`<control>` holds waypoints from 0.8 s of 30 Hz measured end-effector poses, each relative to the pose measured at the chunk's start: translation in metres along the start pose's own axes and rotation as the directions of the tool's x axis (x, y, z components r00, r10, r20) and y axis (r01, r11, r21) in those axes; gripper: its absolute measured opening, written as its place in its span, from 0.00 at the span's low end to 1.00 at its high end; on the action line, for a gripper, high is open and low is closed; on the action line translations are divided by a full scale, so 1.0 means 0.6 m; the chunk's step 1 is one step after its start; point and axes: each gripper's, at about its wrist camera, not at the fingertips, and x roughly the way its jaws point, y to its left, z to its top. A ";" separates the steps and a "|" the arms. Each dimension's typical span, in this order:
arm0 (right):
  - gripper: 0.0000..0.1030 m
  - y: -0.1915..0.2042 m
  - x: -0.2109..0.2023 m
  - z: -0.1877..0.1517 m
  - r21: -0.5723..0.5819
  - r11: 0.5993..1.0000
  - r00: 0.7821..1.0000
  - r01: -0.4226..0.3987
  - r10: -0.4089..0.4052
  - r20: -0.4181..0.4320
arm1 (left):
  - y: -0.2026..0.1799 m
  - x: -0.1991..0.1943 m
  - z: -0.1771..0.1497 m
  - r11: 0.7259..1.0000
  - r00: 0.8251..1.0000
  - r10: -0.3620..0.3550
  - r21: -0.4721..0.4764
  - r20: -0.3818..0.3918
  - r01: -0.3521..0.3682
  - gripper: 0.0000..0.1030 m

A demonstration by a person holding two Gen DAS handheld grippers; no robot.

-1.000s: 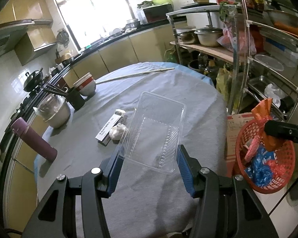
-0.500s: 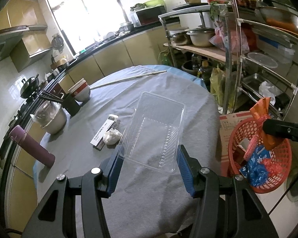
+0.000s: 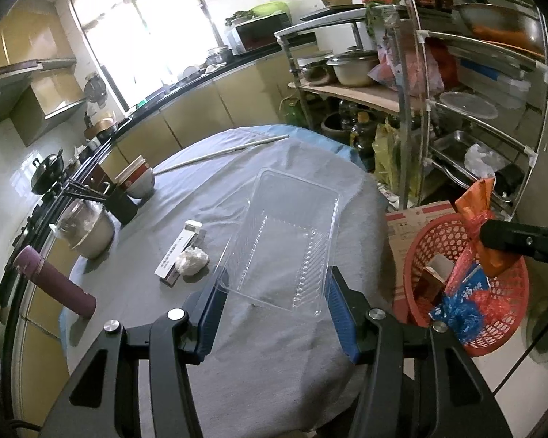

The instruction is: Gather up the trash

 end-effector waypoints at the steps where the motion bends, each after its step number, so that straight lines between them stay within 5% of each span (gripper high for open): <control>1: 0.33 -0.004 -0.004 -0.001 0.004 1.000 1.000 0.005 -0.005 0.003 | -0.004 0.000 0.001 1.000 1.000 -0.005 0.004 -0.001 0.005 0.54; 13: 0.33 -0.054 -0.046 -0.007 0.052 0.997 0.998 0.055 -0.056 0.029 | -0.065 0.008 0.011 0.996 0.998 -0.065 0.063 -0.015 0.065 0.54; 24: 0.33 -0.104 -0.065 -0.010 0.116 0.989 0.994 0.092 -0.097 0.043 | -0.142 0.025 0.004 0.969 0.977 -0.200 0.134 -0.068 0.208 0.54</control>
